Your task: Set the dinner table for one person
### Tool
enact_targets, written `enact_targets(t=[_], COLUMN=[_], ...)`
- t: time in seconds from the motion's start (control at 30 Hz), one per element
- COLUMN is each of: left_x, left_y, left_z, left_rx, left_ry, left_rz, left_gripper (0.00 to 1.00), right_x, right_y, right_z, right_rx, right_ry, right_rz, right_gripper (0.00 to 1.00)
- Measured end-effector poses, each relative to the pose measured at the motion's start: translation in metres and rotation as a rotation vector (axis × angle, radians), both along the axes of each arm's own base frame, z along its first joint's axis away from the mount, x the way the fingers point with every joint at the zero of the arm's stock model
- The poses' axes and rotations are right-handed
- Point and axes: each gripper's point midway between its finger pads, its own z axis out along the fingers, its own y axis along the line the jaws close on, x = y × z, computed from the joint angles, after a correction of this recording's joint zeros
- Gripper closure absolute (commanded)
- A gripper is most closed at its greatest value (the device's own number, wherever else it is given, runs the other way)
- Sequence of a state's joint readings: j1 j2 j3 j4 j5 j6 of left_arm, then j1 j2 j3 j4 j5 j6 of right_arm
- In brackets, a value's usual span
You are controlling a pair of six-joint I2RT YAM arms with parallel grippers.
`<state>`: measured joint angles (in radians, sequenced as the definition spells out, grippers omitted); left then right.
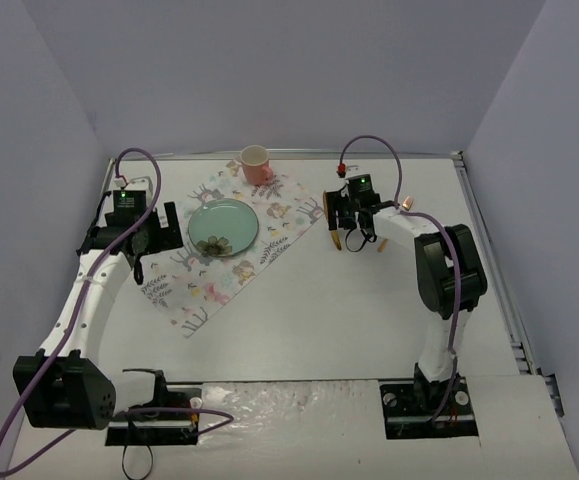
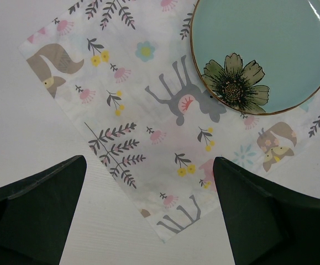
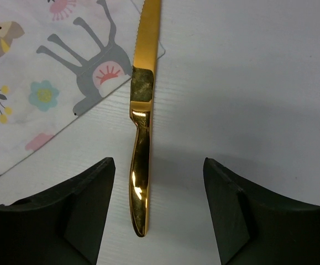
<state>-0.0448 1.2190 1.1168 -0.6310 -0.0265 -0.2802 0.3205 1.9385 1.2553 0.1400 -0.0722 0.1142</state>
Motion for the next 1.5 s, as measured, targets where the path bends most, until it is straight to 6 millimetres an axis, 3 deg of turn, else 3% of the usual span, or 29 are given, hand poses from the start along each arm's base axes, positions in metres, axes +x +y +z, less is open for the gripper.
enact_targets(t=[0.53,0.67,1.0,1.27,1.5], left_x=[0.000,0.000,0.000,0.001,0.001], left_y=[0.000,0.000,0.000,0.000,0.000], left_z=[0.000,-0.001,-0.002,-0.002,-0.003], left_rx=[0.000,0.000,0.001,0.001,0.001], left_ry=[0.001,0.004,0.007,0.008,0.010], left_rz=[0.000,0.000,0.000,0.000,0.000], left_gripper=[0.03,0.03,0.03,0.03,0.03], right_x=[0.010,0.012,0.015,0.018,0.007], right_y=[0.015,0.019,0.018,0.001,-0.016], right_z=[-0.034,-0.033,-0.034,-0.034,-0.028], right_rx=[-0.082,-0.098,-0.123,-0.131,-0.193], right_ry=[0.034,0.029,0.021,0.018,0.028], right_rz=[0.127,0.142,0.136,0.112,0.166], right_gripper=[0.58,0.64,1.00,1.00,1.00])
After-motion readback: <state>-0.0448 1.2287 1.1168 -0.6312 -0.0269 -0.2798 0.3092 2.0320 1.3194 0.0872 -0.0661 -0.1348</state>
